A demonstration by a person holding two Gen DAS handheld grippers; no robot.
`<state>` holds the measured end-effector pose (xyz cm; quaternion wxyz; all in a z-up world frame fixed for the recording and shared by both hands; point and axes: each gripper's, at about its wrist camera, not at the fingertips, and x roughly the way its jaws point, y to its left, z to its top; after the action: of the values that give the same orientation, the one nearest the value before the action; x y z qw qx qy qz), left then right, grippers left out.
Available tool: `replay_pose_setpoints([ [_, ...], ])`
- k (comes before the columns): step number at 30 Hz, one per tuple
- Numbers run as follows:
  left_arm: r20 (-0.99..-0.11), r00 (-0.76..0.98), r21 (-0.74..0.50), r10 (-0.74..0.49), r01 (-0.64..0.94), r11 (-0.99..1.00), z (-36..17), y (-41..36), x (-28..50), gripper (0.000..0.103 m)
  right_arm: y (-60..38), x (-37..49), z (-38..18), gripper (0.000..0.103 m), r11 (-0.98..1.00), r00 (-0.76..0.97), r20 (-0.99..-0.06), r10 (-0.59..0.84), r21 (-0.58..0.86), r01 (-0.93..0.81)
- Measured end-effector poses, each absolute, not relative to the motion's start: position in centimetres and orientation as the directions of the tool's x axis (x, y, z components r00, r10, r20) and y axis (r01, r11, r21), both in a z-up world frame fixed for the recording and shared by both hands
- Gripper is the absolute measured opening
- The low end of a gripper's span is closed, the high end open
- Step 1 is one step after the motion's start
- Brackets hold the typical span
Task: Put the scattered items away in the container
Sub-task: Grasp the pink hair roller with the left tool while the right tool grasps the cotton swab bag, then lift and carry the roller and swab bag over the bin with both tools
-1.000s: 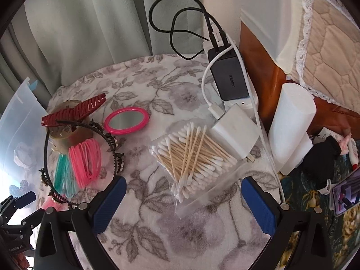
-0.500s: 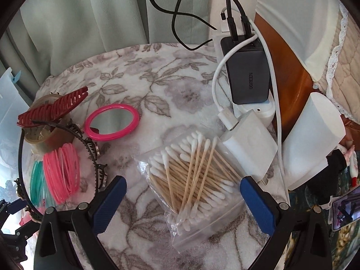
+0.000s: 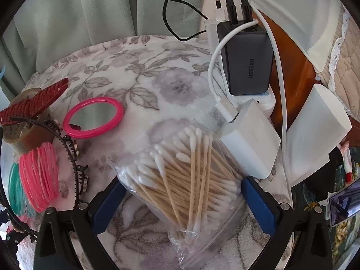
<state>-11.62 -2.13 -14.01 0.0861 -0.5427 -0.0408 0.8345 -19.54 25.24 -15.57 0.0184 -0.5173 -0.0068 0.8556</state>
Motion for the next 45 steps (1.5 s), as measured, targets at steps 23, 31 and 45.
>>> replay_pose_setpoints([
  [23, -0.88, -0.426, -0.202, 0.212, -0.068, -0.977, -12.5, -4.4, -9.4, 0.032, 27.0, -16.2, -13.6, 0.057, -0.995, -0.483, -0.875, 0.024, 0.024, -0.093],
  [31, -0.857, -0.461, -0.219, 0.231, -0.08, -0.972, -11.7, -4.9, -7.5, 0.03, 27.0, -13.1, -12.1, 0.056, -0.989, -0.515, -0.857, -0.023, 0.093, -0.111],
  [45, -0.789, -0.555, -0.255, 0.264, -0.095, -0.962, -8.8, -3.5, -5.7, 0.03, 24.2, -9.0, -4.7, 0.056, -0.99, -0.653, -0.752, -0.085, 0.137, -0.029],
])
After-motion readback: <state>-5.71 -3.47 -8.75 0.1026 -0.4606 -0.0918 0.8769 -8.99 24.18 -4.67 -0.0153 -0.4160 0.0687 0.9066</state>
